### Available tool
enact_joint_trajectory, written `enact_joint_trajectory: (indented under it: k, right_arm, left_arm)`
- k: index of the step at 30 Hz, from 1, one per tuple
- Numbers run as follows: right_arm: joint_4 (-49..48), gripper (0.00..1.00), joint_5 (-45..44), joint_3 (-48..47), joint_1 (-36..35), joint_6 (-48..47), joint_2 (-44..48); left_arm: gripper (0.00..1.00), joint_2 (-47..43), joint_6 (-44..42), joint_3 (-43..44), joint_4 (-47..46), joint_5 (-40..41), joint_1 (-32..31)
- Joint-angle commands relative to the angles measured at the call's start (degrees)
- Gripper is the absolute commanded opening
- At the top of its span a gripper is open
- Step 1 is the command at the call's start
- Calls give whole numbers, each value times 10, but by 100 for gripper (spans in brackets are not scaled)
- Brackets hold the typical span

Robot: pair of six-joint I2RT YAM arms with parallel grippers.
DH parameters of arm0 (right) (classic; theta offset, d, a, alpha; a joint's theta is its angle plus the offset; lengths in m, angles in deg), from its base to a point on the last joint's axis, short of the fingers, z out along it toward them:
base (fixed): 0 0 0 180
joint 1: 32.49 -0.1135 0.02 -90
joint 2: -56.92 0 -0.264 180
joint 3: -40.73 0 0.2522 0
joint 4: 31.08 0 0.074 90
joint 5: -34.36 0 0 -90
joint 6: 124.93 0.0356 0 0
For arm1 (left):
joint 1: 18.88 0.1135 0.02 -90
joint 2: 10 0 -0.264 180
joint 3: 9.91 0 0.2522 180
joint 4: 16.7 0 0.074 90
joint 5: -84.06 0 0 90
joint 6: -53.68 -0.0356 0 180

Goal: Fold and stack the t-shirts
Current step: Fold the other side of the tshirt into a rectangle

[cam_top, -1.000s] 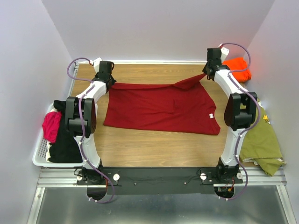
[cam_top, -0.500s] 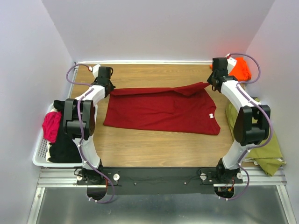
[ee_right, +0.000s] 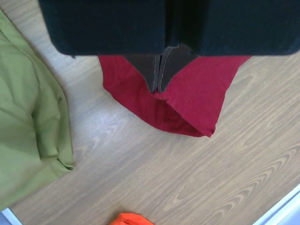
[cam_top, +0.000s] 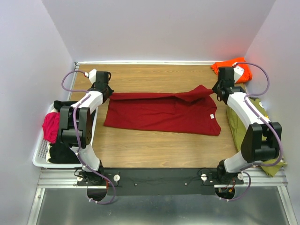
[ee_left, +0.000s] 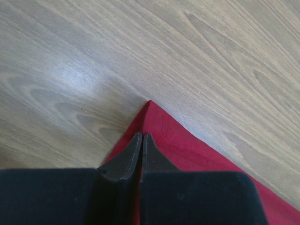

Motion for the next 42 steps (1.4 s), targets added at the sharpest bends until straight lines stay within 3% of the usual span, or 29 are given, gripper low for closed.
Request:
enact_joint_trajectory:
  k: [1, 15, 21, 27, 28, 29, 32, 42]
  right_arm:
    - [-1, 1, -21, 48, 7, 13, 49]
    - [0, 1, -24, 167, 7, 41, 64]
    - [1, 1, -43, 209, 7, 60, 49]
    - [2, 15, -29, 220, 7, 72, 35]
    - [2, 17, -29, 219, 6, 72, 36]
    - [1, 18, -29, 215, 7, 70, 37]
    - [1, 20, -27, 214, 6, 64, 53]
    - [2, 23, -35, 226, 1, 51, 111]
  left_arm:
    - [10, -19, 11, -16, -6, 4, 6]
    - [10, -8, 44, -84, -17, -14, 6]
    - [19, 7, 41, -95, -24, -14, 6]
    - [28, 13, 12, -102, -33, -13, -10]
    - [31, 9, 13, -102, -33, -4, -14]
    - [42, 5, 15, -104, -31, 7, -23]
    - [52, -14, 27, -109, -21, 38, -25]
    - [58, -63, 28, -100, -20, 94, -53]
